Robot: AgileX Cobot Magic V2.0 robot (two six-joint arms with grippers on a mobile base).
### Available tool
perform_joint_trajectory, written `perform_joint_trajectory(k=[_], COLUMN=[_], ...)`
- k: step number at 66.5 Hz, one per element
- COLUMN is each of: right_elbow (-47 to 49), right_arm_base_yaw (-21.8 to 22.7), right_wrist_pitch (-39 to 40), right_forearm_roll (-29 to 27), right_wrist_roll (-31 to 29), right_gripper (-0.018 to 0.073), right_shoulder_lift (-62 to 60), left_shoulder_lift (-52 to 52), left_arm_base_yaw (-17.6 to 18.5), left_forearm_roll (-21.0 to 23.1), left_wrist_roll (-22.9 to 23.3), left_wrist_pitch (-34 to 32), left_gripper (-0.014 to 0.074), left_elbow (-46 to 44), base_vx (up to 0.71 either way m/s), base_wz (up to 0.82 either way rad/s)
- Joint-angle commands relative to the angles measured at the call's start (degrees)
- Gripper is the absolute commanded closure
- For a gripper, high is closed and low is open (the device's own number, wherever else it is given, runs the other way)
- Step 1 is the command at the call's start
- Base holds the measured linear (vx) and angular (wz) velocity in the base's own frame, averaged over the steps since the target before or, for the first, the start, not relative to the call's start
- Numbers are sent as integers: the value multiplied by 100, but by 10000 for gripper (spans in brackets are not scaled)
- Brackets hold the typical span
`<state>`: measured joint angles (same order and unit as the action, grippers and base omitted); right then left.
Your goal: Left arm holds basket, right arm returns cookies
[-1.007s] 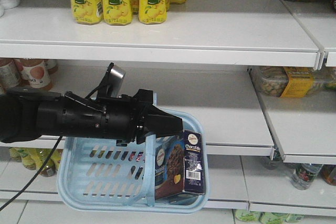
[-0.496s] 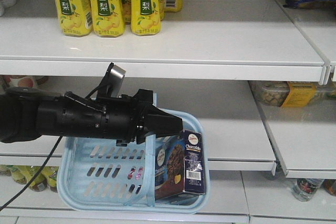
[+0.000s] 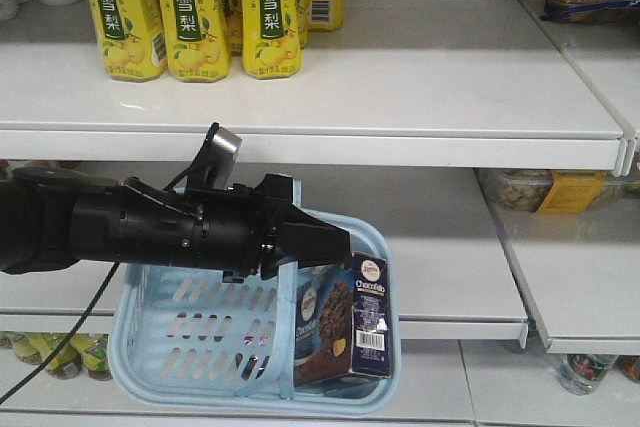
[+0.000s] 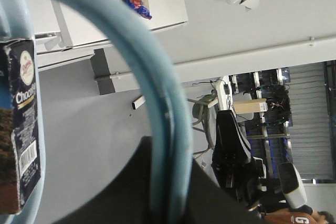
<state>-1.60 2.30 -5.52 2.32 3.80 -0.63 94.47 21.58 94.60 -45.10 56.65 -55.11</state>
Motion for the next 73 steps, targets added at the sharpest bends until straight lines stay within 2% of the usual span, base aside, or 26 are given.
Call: perform_joint_trajectory(k=[1,73], right_elbow=[-104,-104], right_arm_base_yaw=[40,40], right_wrist_pitch=[457,457], right_forearm_roll=[40,40], right_wrist_roll=[-57,-57], right_gripper=[566,566], right_shoulder_lift=[-73,-73], left_shoulder_lift=[-287,-287], left_arm_base_yaw=[13,13], left_forearm_roll=[733,733], left_wrist_roll=[-65,-65], left_wrist_pitch=[274,274], left_gripper=[599,599], left_elbow=[-182,-182], base_vx=[3,2], base_wz=[0,0])
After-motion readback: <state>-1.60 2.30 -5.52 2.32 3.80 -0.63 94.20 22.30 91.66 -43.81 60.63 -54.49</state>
